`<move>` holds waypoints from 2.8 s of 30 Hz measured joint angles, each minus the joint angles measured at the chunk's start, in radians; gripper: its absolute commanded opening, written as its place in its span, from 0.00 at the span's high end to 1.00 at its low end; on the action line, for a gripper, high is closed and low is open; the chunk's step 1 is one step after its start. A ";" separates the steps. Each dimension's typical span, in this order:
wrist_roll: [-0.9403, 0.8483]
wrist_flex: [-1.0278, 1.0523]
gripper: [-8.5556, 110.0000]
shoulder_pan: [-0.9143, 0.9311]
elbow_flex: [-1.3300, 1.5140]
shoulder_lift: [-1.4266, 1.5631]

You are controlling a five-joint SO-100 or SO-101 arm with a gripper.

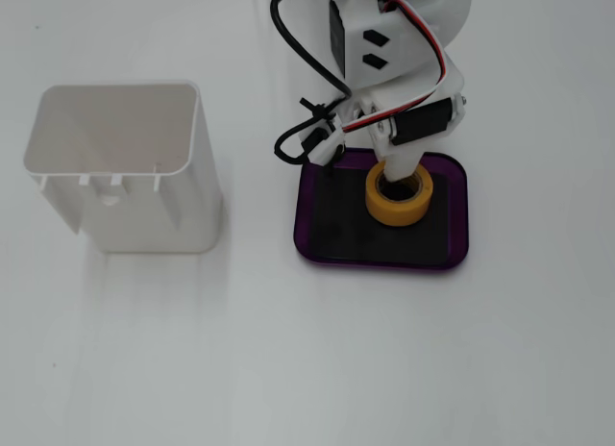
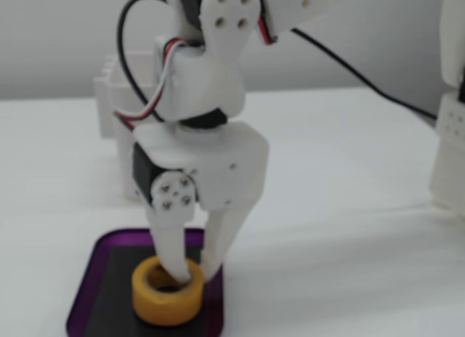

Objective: Remove the yellow tape from the box.

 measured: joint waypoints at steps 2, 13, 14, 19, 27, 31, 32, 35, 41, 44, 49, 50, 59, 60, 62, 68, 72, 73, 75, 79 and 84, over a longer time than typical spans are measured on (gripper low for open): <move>0.000 0.000 0.93 0.000 0.000 0.000; 0.002 0.225 0.93 -0.002 -0.236 0.163; 0.002 0.261 0.93 -0.002 -0.259 0.201; 0.006 0.402 0.93 -0.002 -0.285 0.416; -0.008 0.414 0.93 0.140 0.063 0.793; -0.029 0.325 0.93 0.161 0.351 0.980; -0.031 0.298 0.93 0.161 0.426 1.023; -0.031 0.229 0.93 0.178 0.632 1.146; -0.031 0.097 0.93 0.170 0.948 1.298; -0.031 0.051 0.93 0.181 1.048 1.338; -0.031 0.018 0.93 0.176 1.154 1.361; -0.031 0.008 0.93 0.176 1.173 1.362; -0.031 -0.124 0.92 0.176 1.328 1.364; -0.031 -0.124 0.91 0.176 1.328 1.364; -0.031 -0.124 0.87 0.176 1.328 1.364; -0.031 -0.109 0.79 0.181 1.255 1.364; -0.026 -0.040 0.79 0.181 1.150 1.364; -0.012 -0.017 0.79 0.181 1.118 1.364; 0.040 0.035 0.79 0.181 1.054 1.364; 0.140 0.166 0.79 0.181 0.931 1.387; 0.149 0.212 0.79 0.181 0.922 1.545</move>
